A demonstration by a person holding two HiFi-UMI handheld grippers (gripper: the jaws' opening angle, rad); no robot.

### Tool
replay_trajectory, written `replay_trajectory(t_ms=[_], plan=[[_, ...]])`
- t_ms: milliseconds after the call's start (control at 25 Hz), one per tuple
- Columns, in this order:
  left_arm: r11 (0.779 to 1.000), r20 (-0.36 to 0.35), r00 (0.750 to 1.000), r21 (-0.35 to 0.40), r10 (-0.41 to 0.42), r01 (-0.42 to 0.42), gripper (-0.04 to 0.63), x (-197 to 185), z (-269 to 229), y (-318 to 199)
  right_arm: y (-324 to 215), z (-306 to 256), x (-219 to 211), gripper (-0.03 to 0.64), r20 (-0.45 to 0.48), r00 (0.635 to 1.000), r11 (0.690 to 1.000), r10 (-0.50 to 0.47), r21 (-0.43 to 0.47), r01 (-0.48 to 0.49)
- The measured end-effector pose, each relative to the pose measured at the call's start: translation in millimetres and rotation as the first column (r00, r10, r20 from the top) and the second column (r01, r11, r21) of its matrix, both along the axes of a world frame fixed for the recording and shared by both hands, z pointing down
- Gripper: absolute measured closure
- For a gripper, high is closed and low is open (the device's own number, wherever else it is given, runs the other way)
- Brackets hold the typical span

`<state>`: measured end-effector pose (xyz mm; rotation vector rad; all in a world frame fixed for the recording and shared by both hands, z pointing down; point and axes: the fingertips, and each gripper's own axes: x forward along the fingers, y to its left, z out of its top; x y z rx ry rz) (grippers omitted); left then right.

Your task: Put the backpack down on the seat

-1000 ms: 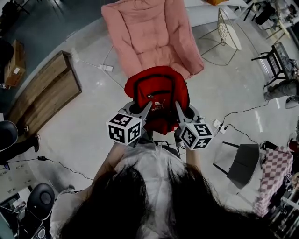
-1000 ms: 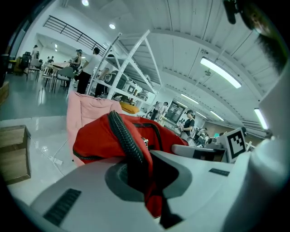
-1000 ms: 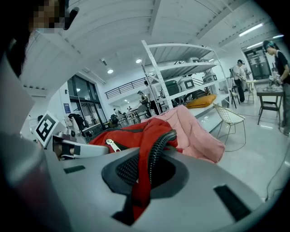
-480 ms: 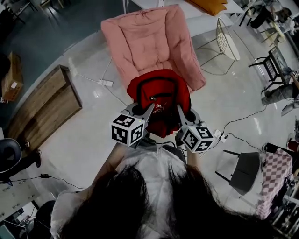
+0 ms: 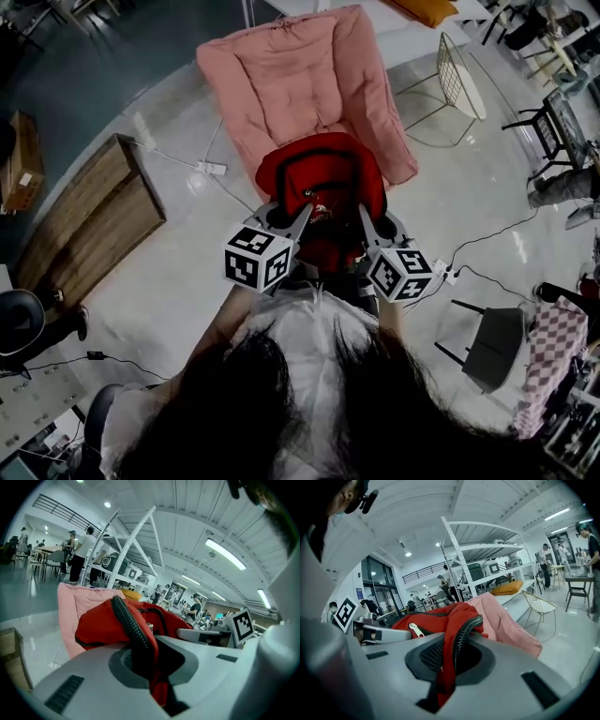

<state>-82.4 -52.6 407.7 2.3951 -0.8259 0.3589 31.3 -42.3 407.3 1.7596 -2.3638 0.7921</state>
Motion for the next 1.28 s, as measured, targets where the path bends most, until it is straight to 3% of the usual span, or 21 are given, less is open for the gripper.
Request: replay_trajectory(t_ms=[440,760,920,1280], plan=[[0.992,0.051,0.994,-0.077,-0.092,0.096,0.555,25.0,31.3,-73.0,-86.6,35.0,25.5,0.571,0.036,0.993,0.991,-0.115,-0.067,0.117],[0.963,0.095,0.976,-0.17,-0.195,0.209,0.555,46.7,62.1,-136.8,-161.0,63.7,46.9,0.571,0.037,0.971,0.961,-0.237,-0.136,0.239],[0.944,0.084,0.967,-0.211,-0.24,0.252,0.555,58.7,82.5,-162.8,-191.9,83.0,59.7,0.571,0.041,0.962,0.949,-0.269,-0.157,0.272],[0.932,0.166,0.956,-0.236,-0.241,0.276,0.555,75.4,145.3,-230.2,-258.5,149.4,80.6,0.571,0.091,0.955,0.927,-0.281,-0.232,0.295]])
